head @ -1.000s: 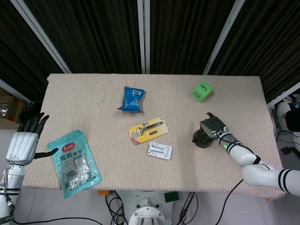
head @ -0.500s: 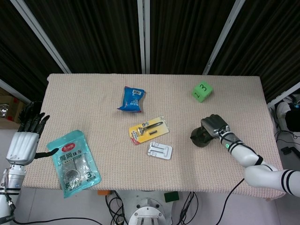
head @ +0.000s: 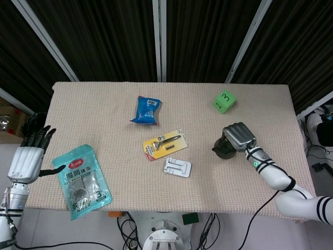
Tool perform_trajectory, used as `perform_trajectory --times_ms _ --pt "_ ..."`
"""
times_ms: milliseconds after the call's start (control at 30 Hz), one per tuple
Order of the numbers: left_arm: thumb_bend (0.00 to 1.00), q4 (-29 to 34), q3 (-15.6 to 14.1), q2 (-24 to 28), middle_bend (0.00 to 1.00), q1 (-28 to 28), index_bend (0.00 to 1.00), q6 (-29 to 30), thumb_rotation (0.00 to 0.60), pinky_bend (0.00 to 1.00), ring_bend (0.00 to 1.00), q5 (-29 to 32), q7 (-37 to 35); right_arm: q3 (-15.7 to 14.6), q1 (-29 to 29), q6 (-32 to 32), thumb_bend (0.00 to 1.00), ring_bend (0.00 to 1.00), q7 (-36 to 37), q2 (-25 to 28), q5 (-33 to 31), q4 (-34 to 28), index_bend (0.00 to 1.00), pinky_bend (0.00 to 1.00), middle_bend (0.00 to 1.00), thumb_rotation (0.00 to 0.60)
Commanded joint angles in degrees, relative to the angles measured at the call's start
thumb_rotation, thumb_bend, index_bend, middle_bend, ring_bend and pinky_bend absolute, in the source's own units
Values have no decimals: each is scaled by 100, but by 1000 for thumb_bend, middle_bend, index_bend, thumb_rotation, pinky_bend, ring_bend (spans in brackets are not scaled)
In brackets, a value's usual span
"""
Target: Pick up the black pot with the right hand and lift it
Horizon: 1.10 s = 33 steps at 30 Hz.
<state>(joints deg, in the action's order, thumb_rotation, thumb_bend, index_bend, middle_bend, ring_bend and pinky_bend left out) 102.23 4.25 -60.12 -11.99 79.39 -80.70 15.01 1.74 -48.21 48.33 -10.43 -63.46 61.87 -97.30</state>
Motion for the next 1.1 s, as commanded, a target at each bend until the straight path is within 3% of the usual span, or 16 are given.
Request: perform_trajectory --times_ms 33,367,833,1100 --pt "0 -2 0 0 23 -4 56 -8 424 135 20 9 1 92 199 236 295 1000 245 0 365 75 1000 524 1000 419" --pt "0 15 -6 -5 23 -4 57 -1 423 134 20 4 31 213 446 524 337 1000 521 -89 915 237 1000 663 1000 424" --pt "0 31 0 0 23 -2 56 -2 424 135 20 44 50 365 559 523 469 1000 594 -156 1140 342 1000 687 1000 427" --pt "0 32 3 -5 23 -8 57 -16 425 134 20 67 60 430 583 525 484 1000 495 -193 1209 389 1000 690 1000 430"
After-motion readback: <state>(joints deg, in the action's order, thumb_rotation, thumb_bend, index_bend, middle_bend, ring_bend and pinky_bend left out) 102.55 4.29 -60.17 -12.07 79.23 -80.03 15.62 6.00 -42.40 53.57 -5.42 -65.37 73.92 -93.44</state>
